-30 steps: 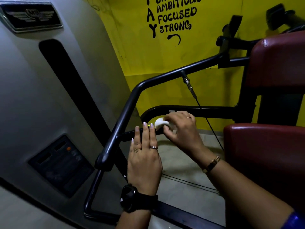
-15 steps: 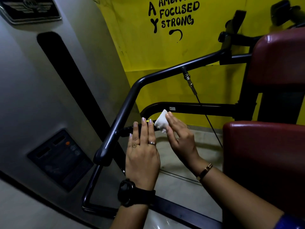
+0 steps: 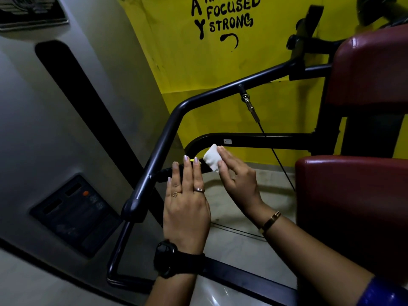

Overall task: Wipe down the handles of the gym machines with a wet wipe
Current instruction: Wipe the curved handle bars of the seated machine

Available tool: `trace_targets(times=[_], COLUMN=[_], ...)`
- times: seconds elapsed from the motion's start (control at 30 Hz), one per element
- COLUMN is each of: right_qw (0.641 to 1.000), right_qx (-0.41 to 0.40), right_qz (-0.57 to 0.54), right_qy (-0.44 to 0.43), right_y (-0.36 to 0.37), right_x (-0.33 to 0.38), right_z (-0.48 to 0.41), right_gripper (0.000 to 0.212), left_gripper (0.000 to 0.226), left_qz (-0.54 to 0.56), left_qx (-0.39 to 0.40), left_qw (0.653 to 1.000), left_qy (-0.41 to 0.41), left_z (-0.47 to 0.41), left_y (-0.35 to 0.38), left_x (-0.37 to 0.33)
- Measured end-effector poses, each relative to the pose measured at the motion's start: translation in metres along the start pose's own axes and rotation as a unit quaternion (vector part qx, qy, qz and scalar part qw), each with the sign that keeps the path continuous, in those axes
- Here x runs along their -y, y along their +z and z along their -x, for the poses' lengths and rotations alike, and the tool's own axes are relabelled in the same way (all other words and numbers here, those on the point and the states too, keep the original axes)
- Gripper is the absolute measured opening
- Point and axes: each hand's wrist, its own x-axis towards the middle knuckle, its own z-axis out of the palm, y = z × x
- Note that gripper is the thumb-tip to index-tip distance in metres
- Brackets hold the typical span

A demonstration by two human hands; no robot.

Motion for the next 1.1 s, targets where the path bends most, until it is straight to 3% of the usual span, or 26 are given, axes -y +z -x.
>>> trace_targets(times=[0.17, 0.4, 0.5, 0.67, 0.8, 0.93, 1.1], right_qw=[0.993, 0.991, 0.994, 0.975, 0.988, 0.999, 0.982], right_qx=[-0.049, -0.134, -0.105, -0.116, -0.125, -0.042, -0.04], right_qz=[-0.054, -0.012, -0.026, -0.136, -0.062, -0.019, -0.096], right_qy=[0.089, 0.012, 0.018, 0.136, 0.061, 0.015, 0.159], right_y=[0.005, 0.011, 0.005, 0.006, 0.005, -0.001, -0.001], right_x=[-0.005, -0.003, -0.004, -0.002, -0.003, -0.002, -0.012], right_z=[0.027, 0.028, 0.012, 0.015, 0.025, -0.001, 0.005], right_gripper=[0.046, 0.034, 0.03, 0.026, 0.026, 0.029, 0.027], left_gripper=[0.074, 0.066, 0.067, 0.066, 0.068, 0.071, 0.07], left_qz=[-0.004, -0.006, -0.005, 0.003, 0.004, -0.002, -0.001], left_qx=[-0.002, -0.008, -0.004, -0.008, -0.003, 0.004, -0.007], left_qw=[1.0, 1.0, 1.0, 1.0, 1.0, 1.0, 1.0], left_qy=[-0.001, 0.001, 0.0, 0.001, 0.003, 0.001, 0.004], left_z=[0.0, 0.0, 0.0, 0.0, 0.0, 0.0, 0.0], left_y=[0.001, 0.0, -0.001, -0.002, -0.001, -0.001, 0.0], left_x=[0.0, 0.0, 0.0, 0.0, 0.0, 0.0, 0.0])
